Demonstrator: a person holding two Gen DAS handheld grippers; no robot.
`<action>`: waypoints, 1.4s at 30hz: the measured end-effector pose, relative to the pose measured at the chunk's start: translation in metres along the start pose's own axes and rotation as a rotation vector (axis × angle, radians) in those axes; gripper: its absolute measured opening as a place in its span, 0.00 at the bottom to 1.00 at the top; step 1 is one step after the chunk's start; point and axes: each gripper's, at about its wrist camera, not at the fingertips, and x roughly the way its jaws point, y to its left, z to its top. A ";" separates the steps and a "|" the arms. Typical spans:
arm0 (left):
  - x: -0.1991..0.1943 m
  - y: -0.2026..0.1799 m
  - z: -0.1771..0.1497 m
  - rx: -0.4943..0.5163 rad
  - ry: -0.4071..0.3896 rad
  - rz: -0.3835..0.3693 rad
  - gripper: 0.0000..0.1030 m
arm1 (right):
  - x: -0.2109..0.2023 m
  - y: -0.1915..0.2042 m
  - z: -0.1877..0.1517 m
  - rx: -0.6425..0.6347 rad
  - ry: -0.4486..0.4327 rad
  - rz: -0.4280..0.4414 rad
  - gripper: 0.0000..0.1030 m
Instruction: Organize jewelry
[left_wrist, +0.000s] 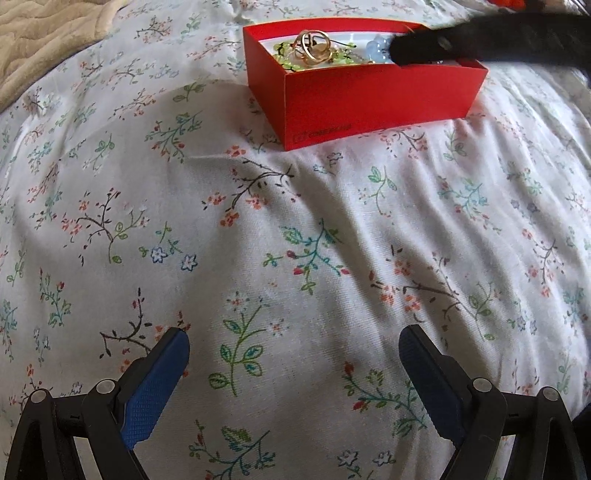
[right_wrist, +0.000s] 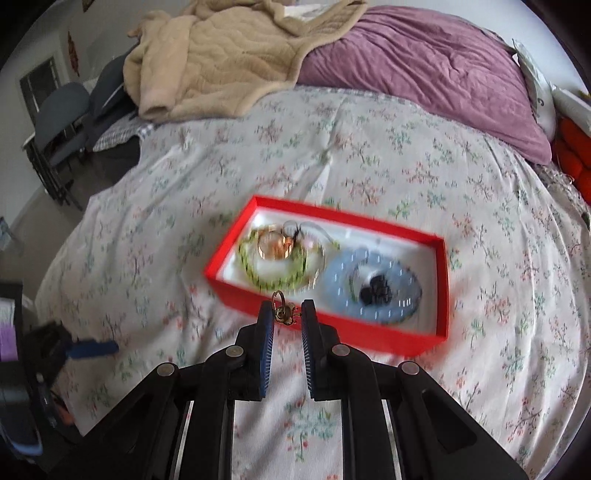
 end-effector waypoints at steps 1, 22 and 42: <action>0.000 0.000 0.001 0.000 -0.001 0.000 0.92 | 0.001 0.000 0.003 0.004 -0.004 0.000 0.15; 0.001 0.003 0.011 -0.018 -0.015 0.005 0.92 | 0.039 -0.008 0.021 0.063 0.040 0.023 0.21; -0.016 -0.005 0.029 -0.094 -0.077 0.080 0.92 | -0.028 -0.043 -0.020 0.161 0.102 -0.067 0.60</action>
